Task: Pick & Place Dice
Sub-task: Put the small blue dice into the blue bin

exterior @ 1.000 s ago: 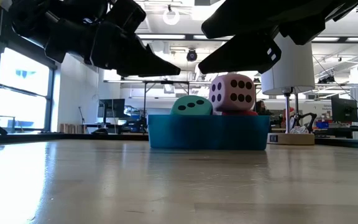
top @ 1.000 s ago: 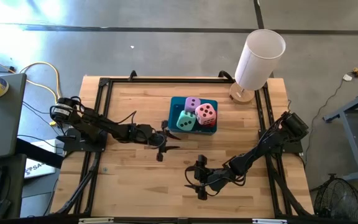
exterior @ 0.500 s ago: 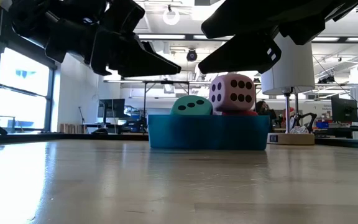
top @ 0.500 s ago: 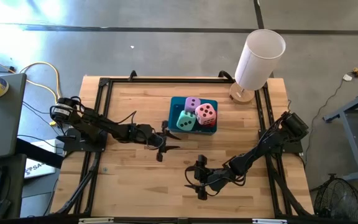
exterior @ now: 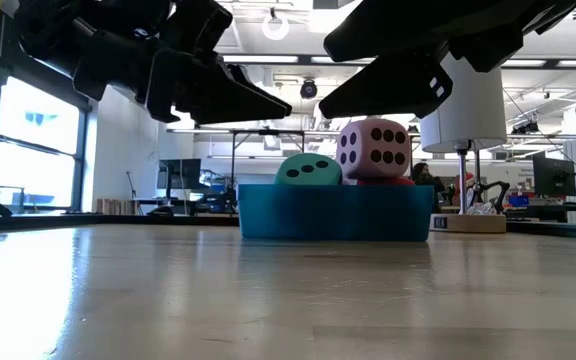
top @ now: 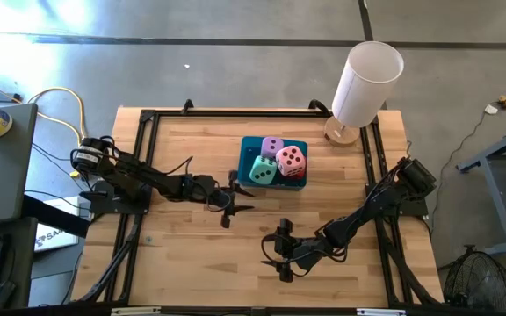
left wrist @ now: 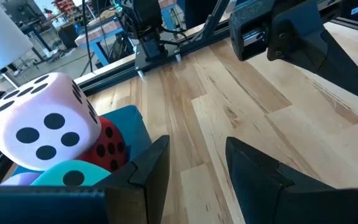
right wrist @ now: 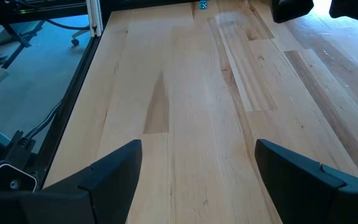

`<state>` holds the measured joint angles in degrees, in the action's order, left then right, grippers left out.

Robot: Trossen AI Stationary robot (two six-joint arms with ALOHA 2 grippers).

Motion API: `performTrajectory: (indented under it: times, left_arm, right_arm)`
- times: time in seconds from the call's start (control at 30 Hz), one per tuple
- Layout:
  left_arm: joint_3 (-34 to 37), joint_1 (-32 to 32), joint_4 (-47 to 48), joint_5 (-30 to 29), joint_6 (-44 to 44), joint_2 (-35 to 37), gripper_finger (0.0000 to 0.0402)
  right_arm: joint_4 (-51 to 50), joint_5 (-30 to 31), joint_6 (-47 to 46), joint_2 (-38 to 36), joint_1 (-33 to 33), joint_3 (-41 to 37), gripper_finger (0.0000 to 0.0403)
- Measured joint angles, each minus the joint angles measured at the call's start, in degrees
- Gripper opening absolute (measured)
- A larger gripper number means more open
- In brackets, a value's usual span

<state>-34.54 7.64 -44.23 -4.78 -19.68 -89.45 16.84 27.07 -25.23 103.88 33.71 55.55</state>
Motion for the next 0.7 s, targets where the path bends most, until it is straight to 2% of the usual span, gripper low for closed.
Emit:
performTrajectory:
  times: [0.23, 0.7]
  left_arm:
    - [0.0, 0.0, 0.0, 0.0, 0.0, 0.0, 0.0150]
    - [0.0, 0.0, 0.0, 0.0, 5.4, 0.0, 0.0150]
  right_arm:
    - [0.0, 0.0, 0.0, 0.0, 0.0, 0.0, 0.0305]
    - [-0.1, 0.0, 0.0, 0.0, 0.0, 0.0, 0.0305]
